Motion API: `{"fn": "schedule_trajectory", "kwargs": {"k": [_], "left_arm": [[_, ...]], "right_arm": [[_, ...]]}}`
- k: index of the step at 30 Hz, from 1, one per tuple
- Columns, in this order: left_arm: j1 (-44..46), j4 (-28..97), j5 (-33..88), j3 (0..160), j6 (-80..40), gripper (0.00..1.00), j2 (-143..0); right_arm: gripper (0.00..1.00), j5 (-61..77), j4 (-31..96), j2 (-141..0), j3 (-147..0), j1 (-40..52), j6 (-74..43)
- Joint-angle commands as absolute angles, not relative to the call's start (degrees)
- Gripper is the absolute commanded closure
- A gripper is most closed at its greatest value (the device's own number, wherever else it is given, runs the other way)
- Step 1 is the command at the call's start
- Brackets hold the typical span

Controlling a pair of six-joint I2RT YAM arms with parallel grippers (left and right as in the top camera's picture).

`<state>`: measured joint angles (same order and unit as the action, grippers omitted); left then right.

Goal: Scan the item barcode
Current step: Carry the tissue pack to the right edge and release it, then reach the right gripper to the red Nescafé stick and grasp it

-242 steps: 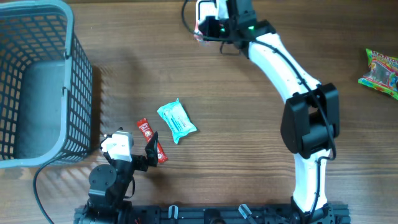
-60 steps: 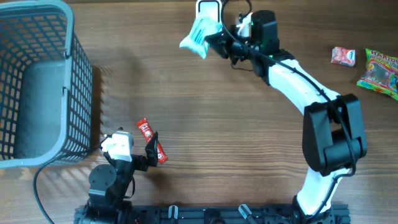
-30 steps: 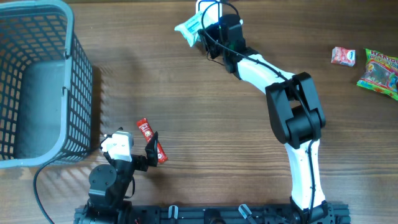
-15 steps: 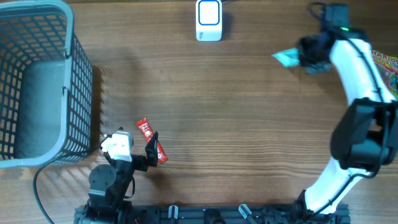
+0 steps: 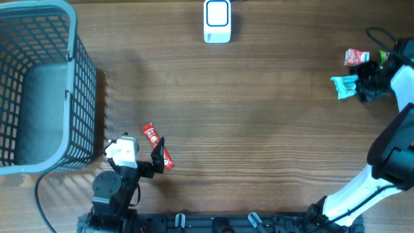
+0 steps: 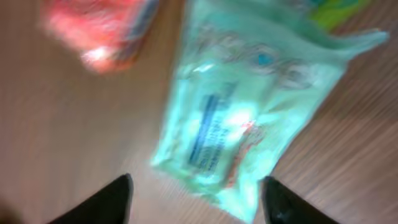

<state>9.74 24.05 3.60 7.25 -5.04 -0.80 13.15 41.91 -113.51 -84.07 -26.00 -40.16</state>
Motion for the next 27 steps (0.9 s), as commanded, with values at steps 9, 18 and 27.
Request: {"fn": "schedule_trajectory", "kwargs": {"k": [9,18,27], "left_arm": [[9.5,23.7,2.8,7.1,-3.2,0.00,-0.5],[9.5,13.1,0.6,7.1,-0.2,0.00,-0.5],[9.5,6.4,7.5,20.6,1.8,0.00,-0.5]], "right_arm": [[0.00,20.7,50.7,-103.7,-86.8,0.0,-16.7],[0.00,22.9,53.8,-103.7,-86.6,12.5,-16.0],[0.00,20.3,48.3,-103.7,-83.9,25.3,-15.0]]}}
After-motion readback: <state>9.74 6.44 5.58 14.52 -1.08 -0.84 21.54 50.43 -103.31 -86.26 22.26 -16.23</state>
